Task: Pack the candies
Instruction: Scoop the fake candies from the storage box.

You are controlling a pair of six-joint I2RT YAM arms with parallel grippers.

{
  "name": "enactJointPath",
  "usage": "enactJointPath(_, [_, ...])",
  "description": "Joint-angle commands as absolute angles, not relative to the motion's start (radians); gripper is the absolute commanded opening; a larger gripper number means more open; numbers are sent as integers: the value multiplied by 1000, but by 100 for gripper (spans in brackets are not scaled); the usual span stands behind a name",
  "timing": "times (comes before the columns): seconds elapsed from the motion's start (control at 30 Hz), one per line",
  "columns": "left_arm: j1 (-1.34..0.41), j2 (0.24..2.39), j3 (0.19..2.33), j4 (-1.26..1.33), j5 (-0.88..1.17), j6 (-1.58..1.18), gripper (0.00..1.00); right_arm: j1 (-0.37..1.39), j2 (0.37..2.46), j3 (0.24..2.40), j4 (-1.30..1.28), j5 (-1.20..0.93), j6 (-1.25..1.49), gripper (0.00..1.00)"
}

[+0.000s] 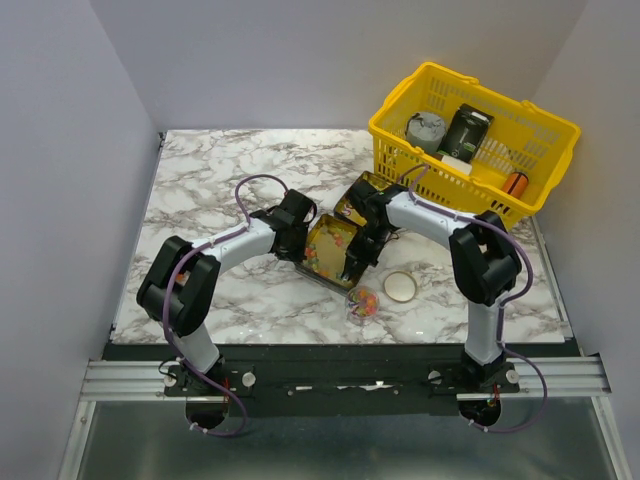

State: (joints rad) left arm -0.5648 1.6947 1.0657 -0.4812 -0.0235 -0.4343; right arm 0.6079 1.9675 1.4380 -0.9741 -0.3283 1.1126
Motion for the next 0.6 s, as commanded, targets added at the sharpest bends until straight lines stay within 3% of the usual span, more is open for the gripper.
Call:
enactJointPath(0.0, [-561,1713,1075,-495,-6,-425,0,578,2088,1457,-1026,44,1043,0])
enactJointPath(0.57, [-560,1741,1132,-515,-5,-434,0,650,2066,1483,-956,193,813,0])
